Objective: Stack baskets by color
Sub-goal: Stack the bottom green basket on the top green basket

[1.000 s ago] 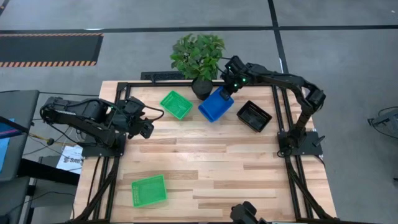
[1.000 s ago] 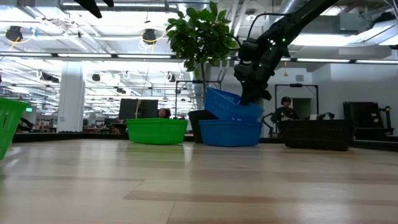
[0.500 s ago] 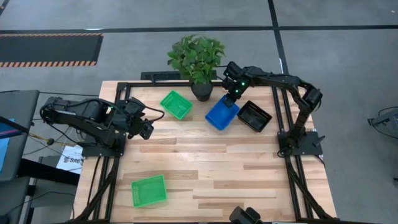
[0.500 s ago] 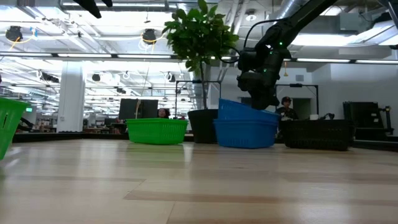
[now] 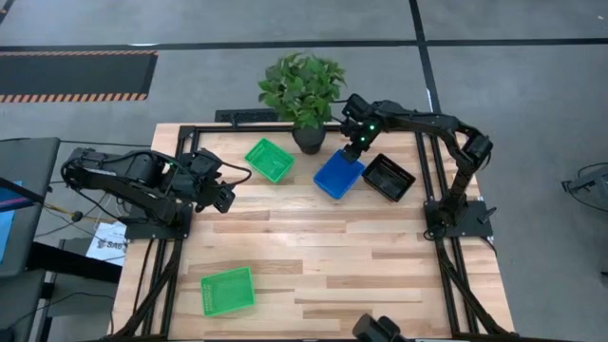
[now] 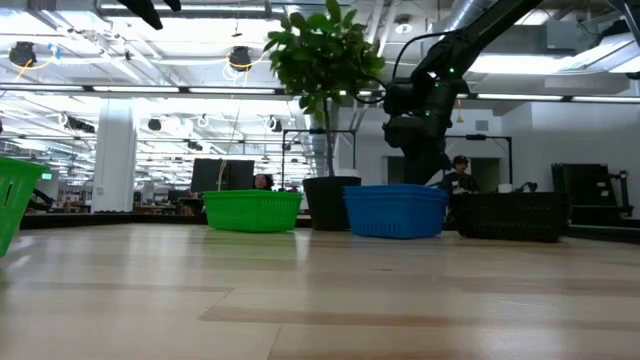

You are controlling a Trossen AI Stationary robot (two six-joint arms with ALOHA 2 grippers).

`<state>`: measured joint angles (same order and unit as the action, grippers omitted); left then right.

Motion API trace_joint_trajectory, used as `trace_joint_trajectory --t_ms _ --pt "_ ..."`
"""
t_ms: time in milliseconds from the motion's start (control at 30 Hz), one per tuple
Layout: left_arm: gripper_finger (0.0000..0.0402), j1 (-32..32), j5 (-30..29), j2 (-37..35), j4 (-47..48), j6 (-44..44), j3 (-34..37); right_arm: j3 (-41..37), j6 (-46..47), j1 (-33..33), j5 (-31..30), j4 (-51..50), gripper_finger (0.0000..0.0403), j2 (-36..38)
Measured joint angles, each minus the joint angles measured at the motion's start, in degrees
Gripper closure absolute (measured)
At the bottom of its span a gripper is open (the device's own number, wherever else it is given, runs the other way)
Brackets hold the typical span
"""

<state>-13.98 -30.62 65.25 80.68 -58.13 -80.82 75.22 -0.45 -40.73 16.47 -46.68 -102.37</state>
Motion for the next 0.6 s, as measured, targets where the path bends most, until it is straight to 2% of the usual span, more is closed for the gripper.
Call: trace_joint_trajectory --t_ms 233,433,600 --pt "0.0160 0.00 1.21 0.00 -0.04 -0.07 0.00 5.37 -0.16 -1.74 -0.04 -3.18 0.0178 0.00" --pt "0.0160 0.00 2.17 0.00 -0.04 -0.15 0.00 11.17 -3.25 -4.19 -2.27 -10.69 0.0176 0.02" --pt "0.0160 0.00 3.58 0.00 -0.02 2.45 0.00 14.76 -6.36 -6.66 -6.17 -23.37 0.0181 0.03"
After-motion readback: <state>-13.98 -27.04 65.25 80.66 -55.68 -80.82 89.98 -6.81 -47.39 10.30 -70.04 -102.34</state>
